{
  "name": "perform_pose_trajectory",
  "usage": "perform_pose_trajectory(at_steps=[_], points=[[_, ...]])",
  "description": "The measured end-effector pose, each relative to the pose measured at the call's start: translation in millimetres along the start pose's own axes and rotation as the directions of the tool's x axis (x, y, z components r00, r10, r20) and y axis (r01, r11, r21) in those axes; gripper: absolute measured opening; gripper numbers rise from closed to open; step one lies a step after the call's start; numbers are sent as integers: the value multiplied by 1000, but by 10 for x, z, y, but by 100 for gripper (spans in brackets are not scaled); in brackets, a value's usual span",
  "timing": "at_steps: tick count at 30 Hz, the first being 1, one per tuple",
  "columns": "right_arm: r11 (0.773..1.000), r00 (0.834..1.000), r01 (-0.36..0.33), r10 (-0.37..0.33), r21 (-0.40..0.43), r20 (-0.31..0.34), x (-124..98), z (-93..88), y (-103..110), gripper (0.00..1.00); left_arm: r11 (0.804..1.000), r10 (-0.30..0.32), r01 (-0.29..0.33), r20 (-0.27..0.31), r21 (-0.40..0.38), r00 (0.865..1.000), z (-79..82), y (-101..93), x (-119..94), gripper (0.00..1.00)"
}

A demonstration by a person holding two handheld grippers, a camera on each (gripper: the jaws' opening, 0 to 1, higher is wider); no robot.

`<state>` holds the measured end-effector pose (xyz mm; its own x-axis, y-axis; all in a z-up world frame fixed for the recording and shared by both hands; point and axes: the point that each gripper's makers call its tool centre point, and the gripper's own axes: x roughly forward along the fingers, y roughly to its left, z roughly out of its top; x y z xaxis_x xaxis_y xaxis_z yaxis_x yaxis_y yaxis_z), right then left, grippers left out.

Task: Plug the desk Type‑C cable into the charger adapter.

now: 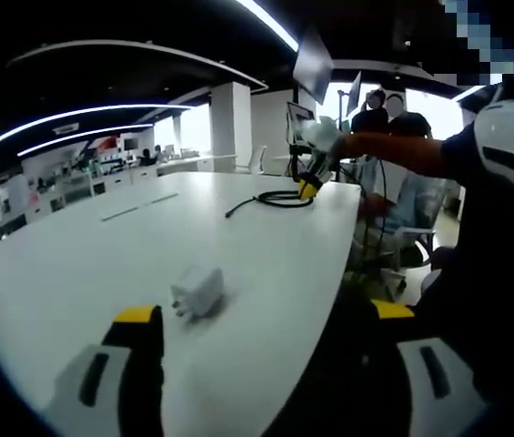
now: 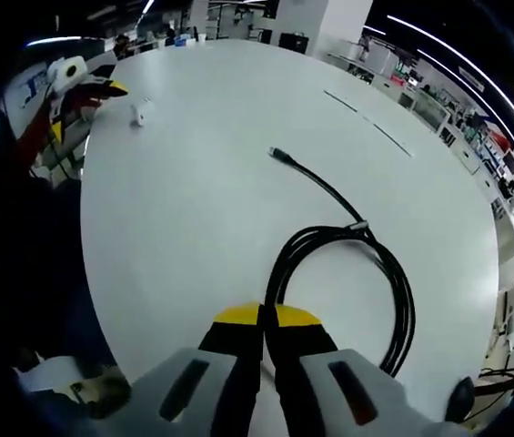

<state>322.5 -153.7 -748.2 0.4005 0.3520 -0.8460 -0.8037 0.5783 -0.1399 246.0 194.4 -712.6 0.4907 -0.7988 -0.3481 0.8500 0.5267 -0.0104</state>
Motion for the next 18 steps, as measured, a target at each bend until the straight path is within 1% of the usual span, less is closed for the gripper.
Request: perform_pose_trajectory(at_steps=[5, 9, 17, 18], points=[[1000, 1000, -19, 19, -6, -6, 28, -35, 72, 1, 1000, 2, -2, 2, -3, 1000, -6, 5, -9, 92], [999, 999, -27, 26, -23, -23, 51, -83, 107, 1, 1000, 1, -1, 0, -4, 1000, -19, 5, -12, 92], [999, 999, -35, 35, -31, -15, 56, -93, 149, 1, 1000, 2, -3, -1, -4, 1000, -23, 16, -22, 92], [998, 999, -39, 39, -46, -14, 52, -98, 164, 2, 1000, 3, -3, -1, -5, 1000, -24, 17, -22, 92]])
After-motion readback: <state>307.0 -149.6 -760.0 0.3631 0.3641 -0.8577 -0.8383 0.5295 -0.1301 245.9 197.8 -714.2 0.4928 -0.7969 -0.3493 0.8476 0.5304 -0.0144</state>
